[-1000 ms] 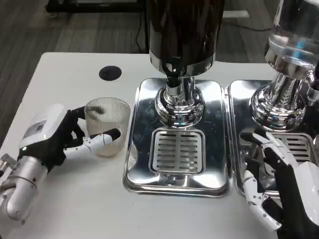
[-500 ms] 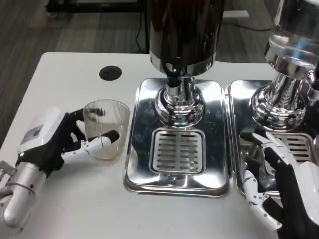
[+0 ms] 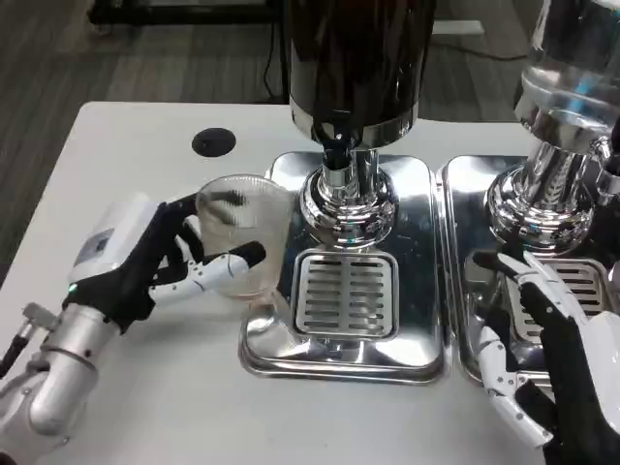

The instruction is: Grasp the cup under the faucet to collect the drink, then remove the cup.

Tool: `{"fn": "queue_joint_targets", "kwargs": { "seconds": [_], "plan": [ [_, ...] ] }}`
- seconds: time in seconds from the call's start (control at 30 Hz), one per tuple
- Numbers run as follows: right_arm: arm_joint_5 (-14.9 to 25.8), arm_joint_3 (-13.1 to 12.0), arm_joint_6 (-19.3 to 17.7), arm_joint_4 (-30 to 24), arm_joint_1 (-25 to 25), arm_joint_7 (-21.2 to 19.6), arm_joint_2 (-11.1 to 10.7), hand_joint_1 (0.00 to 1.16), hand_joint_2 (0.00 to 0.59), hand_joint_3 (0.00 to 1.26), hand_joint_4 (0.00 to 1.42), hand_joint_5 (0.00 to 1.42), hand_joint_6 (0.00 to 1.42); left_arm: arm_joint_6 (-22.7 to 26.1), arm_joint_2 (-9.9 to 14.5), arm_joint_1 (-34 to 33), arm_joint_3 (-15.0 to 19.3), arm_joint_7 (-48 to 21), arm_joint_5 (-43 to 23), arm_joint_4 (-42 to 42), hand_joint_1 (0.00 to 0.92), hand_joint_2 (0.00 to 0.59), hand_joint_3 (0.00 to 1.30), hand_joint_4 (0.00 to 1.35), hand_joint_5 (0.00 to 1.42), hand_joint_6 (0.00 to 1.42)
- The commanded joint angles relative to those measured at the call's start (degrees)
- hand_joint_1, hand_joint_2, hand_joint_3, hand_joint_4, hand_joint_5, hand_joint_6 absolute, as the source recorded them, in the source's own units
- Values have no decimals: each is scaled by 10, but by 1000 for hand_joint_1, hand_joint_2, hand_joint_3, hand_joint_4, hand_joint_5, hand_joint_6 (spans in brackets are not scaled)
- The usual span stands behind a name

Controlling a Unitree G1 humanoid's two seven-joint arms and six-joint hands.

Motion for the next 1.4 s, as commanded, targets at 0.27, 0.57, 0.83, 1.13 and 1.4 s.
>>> {"fn": "queue_joint_targets", "kwargs": {
  "seconds": [0.27, 0.57, 0.83, 1.13, 1.4],
  "plan": [
    [-2, 1, -4, -19, 16, -2, 15, 440, 586, 263, 133, 108, 268, 0, -31, -31, -28, -21, 13, 0, 153, 243, 387, 481, 782, 1016],
    [-6, 3, -2, -30, 26, -3, 23, 444, 586, 263, 140, 109, 268, 13, -54, -44, -47, -27, 28, 8, 147, 244, 389, 481, 773, 986],
    [-10, 1, -2, -41, 36, -3, 29, 446, 586, 263, 141, 111, 267, 26, -69, -58, -69, -26, 43, 17, 143, 244, 389, 481, 765, 965],
    [-15, 4, 2, -51, 42, -2, 39, 447, 586, 263, 142, 120, 267, 38, -74, -70, -93, -21, 62, 16, 142, 245, 381, 444, 703, 883],
    [-15, 7, 2, -45, 35, -2, 41, 448, 586, 263, 142, 121, 267, 51, -68, -69, -111, 0, 80, 8, 123, 219, 306, 336, 560, 808]
  ]
}}
